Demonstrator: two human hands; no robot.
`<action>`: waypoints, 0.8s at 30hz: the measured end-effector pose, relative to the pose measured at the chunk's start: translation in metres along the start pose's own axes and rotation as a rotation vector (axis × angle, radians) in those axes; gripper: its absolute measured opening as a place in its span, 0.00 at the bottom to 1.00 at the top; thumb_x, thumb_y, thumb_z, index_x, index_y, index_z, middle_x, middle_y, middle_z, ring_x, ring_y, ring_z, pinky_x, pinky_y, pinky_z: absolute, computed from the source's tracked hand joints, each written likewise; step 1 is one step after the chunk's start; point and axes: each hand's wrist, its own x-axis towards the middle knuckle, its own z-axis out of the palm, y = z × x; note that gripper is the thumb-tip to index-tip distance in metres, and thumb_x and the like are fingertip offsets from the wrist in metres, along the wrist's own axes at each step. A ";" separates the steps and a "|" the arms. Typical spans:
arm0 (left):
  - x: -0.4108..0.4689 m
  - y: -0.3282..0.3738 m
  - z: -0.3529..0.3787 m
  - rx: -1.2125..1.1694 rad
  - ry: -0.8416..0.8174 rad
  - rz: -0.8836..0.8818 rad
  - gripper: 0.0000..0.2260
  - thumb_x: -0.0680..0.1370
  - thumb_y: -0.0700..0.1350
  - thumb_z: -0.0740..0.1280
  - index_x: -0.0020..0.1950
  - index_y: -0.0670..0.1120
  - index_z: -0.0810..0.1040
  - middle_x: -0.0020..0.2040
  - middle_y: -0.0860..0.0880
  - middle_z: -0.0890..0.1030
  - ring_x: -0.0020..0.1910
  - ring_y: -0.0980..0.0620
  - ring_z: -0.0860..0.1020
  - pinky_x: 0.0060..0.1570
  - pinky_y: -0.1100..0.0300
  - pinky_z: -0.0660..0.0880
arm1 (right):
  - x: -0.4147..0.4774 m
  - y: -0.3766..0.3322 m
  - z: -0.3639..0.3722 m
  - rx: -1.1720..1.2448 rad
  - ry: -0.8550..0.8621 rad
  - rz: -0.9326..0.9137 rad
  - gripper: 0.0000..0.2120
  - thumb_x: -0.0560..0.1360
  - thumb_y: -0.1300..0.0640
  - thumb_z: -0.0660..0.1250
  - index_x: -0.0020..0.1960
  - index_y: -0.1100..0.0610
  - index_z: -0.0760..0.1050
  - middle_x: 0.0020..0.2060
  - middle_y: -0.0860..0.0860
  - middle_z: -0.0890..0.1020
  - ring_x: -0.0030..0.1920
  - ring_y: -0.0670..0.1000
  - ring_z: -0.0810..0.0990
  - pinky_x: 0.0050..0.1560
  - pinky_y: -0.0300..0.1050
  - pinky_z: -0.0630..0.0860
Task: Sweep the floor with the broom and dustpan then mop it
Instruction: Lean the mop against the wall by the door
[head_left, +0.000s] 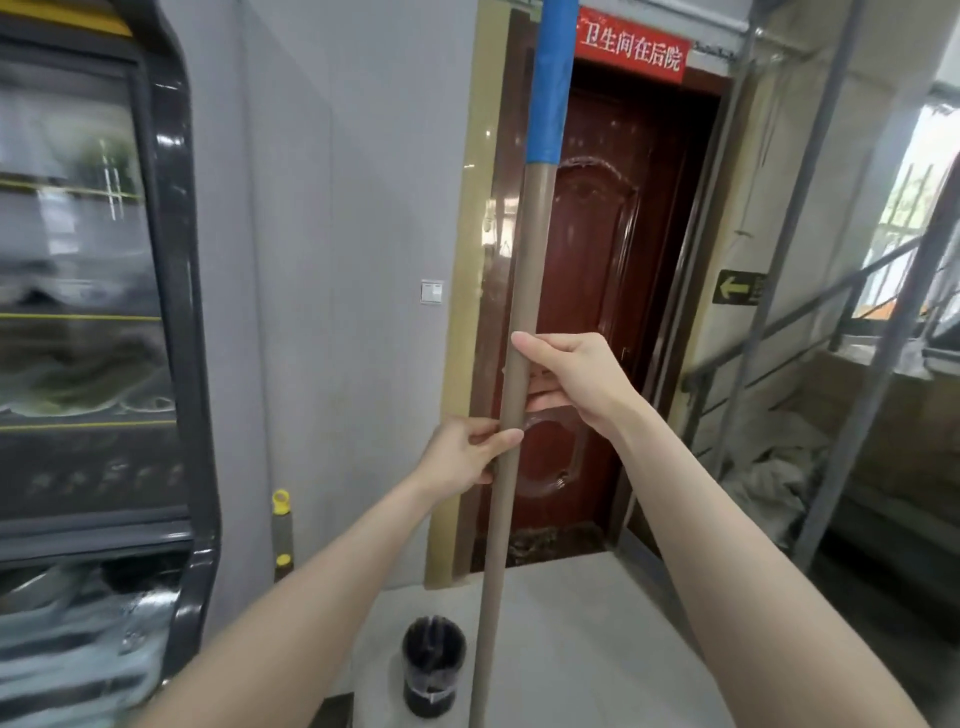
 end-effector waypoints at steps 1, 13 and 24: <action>0.013 -0.001 0.003 -0.003 -0.005 0.006 0.05 0.77 0.50 0.68 0.43 0.51 0.80 0.39 0.56 0.83 0.44 0.57 0.81 0.41 0.59 0.80 | 0.011 0.004 -0.006 -0.006 0.011 -0.007 0.13 0.74 0.50 0.70 0.49 0.59 0.83 0.45 0.63 0.84 0.46 0.65 0.83 0.50 0.66 0.78; 0.199 -0.014 -0.055 -0.004 0.063 0.097 0.09 0.76 0.50 0.69 0.46 0.45 0.83 0.40 0.45 0.84 0.38 0.50 0.81 0.41 0.51 0.82 | 0.208 0.024 -0.008 0.000 -0.005 -0.128 0.14 0.76 0.51 0.69 0.48 0.63 0.83 0.41 0.61 0.85 0.41 0.62 0.84 0.42 0.55 0.82; 0.314 -0.021 -0.161 0.053 0.234 0.140 0.07 0.78 0.45 0.66 0.50 0.43 0.82 0.39 0.50 0.83 0.34 0.57 0.81 0.38 0.61 0.80 | 0.371 0.027 0.052 0.110 -0.106 -0.242 0.14 0.76 0.50 0.69 0.49 0.62 0.82 0.42 0.57 0.85 0.40 0.60 0.85 0.43 0.56 0.82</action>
